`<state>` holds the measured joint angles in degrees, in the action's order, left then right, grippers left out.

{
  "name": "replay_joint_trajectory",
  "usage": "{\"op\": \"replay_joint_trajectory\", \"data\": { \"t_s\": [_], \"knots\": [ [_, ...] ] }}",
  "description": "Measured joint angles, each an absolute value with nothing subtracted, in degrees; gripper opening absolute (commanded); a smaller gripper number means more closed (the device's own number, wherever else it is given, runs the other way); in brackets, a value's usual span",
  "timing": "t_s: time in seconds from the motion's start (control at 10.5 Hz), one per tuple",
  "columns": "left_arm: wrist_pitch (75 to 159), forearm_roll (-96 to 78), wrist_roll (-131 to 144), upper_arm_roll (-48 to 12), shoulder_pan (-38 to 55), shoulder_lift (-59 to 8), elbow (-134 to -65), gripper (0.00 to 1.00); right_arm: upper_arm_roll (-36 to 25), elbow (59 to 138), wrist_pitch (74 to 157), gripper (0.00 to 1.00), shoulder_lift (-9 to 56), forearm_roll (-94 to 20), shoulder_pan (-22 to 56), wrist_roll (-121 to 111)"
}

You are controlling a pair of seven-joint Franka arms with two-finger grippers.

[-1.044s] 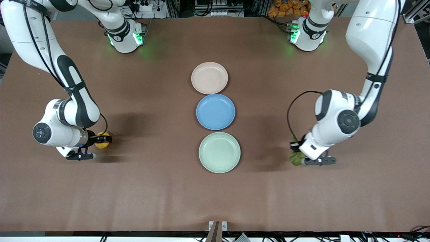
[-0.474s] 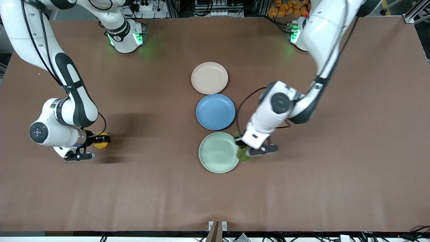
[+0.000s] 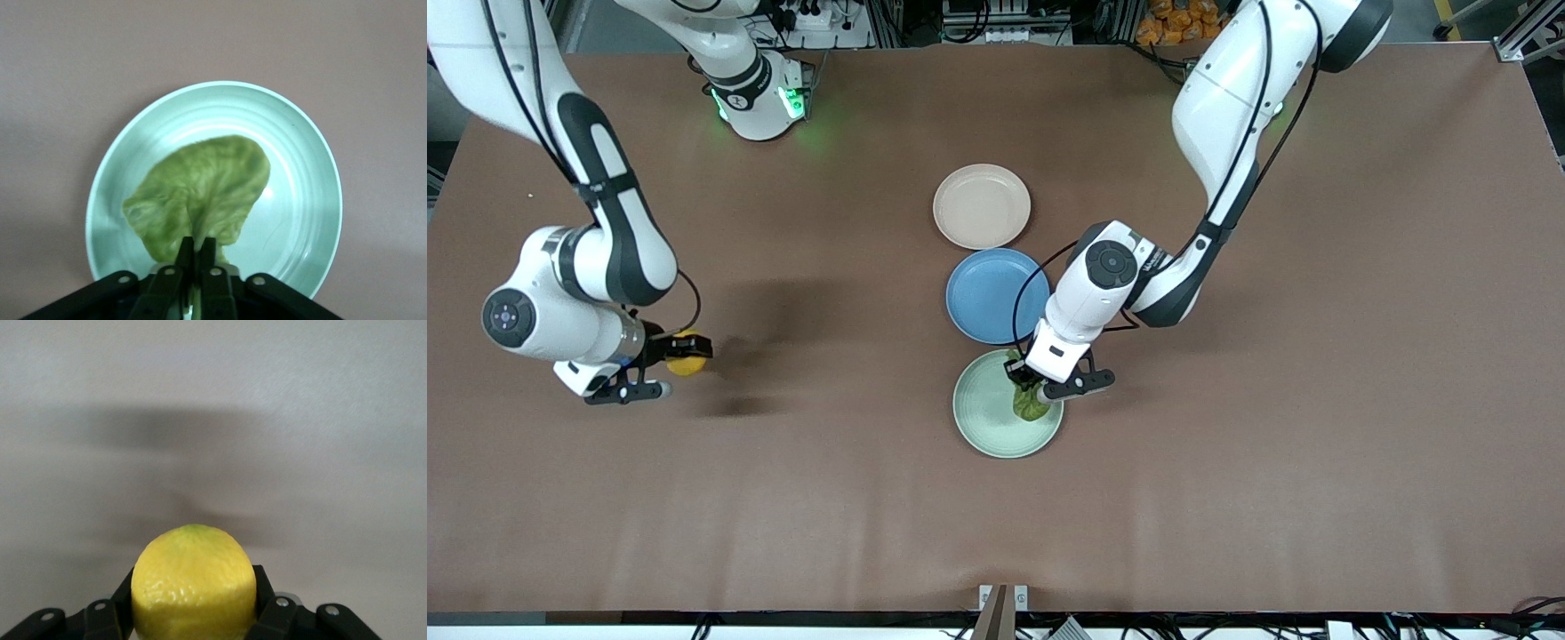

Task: Place lemon and lettuce in plates
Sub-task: 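Carry the lettuce with the left gripper onto the pale green plate, then release the lettuce and withdraw the left gripper while the right gripper lifts the lemon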

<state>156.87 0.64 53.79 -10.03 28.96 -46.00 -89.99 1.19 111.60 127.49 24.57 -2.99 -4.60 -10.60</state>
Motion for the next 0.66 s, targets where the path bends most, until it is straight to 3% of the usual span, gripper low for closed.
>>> {"op": "replay_joint_trajectory", "data": {
  "t_s": [0.28,0.66],
  "knots": [
    [158.4,0.6,54.4,-9.8,29.1,-46.9,-89.5,1.00,1.4,116.6,127.2,0.00,19.1,-3.0,-2.1,-10.5],
    [156.0,0.6,55.4,-8.9,28.9,-44.8,-87.9,1.00,1.4,119.1,127.2,0.00,16.8,-3.0,-0.6,-9.4]
  ]
}}
